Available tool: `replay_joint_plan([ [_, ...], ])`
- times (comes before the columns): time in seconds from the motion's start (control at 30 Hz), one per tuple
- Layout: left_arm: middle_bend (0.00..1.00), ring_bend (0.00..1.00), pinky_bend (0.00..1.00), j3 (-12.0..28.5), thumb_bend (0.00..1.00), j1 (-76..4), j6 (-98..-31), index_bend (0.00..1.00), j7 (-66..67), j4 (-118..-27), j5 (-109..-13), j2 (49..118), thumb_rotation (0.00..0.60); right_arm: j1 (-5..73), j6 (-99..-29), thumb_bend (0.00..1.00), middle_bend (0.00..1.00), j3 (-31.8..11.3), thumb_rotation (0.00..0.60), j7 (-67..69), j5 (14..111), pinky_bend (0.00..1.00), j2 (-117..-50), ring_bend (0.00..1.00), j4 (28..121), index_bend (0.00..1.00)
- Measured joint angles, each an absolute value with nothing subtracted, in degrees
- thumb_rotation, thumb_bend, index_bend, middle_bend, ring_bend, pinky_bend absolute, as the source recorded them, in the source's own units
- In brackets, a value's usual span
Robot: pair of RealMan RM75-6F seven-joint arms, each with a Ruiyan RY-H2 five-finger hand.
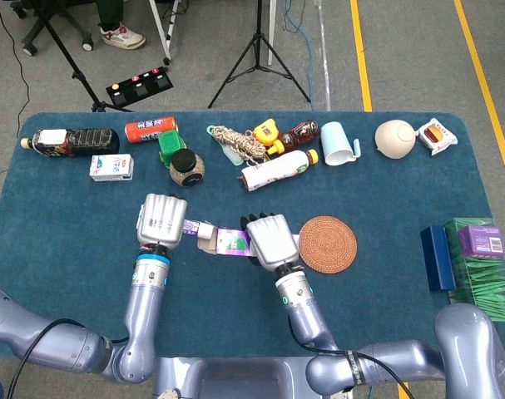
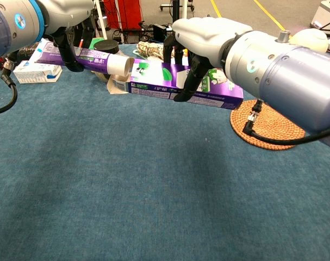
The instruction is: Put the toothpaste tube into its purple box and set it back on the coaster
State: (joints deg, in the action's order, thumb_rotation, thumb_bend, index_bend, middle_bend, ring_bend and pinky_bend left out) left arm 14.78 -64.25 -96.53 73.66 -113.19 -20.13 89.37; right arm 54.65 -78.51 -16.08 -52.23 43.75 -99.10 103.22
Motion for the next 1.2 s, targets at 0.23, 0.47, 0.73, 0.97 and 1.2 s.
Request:
replay_joint_plan([
  [0.23, 0.49, 0.55, 0.80, 14.91, 0.30, -64.47, -97.39, 0.63, 74.86, -112.89, -20.36, 91.34, 0.600, 54.22, -78.28, 0.30, 0.51, -16.37, 0.600, -51.88, 44.23, 0.57, -98.23, 0.45, 103.15, 0.45],
  [0.47, 0.49, 0.55, 0.80, 15.23, 0.29, -64.69, -97.95, 0.63, 75.67, -112.19, -20.66, 93.31, 0.600, 53.65, -77.63, 0.30, 0.51, -16.58, 0.600, -51.01, 44.03, 0.57, -97.44, 0.46, 102.39, 0.45],
  [0.73, 0.50, 0.56, 0.80, 16.21, 0.30, -65.35, -98.73, 0.64, 76.29, -110.09, -21.61, 96.24, 0.600, 53.25, -76.75, 0.30, 0.51, -16.41, 0.600, -50.13, 44.42, 0.57, -97.11, 0.46, 102.18, 0.45],
  [0.97, 0.51, 0.56, 0.80, 16.54, 0.30, -65.90, -101.29, 0.65, 77.58, -109.06, -23.62, 98.13, 0.600, 52.93, -76.71, 0.30, 0.51, -16.71, 0.600, -49.82, 44.50, 0.57, -96.52, 0.46, 102.58, 0.45],
  [1.2, 0.51, 0.56, 0.80, 17.37, 0.30, -65.97, -102.08, 0.65, 78.43, -107.16, -24.37, 99.70, 0.600, 52.67, -76.87, 0.30, 0.51, -16.69, 0.600, -49.78, 44.74, 0.57, -96.17, 0.46, 103.64, 0.45],
])
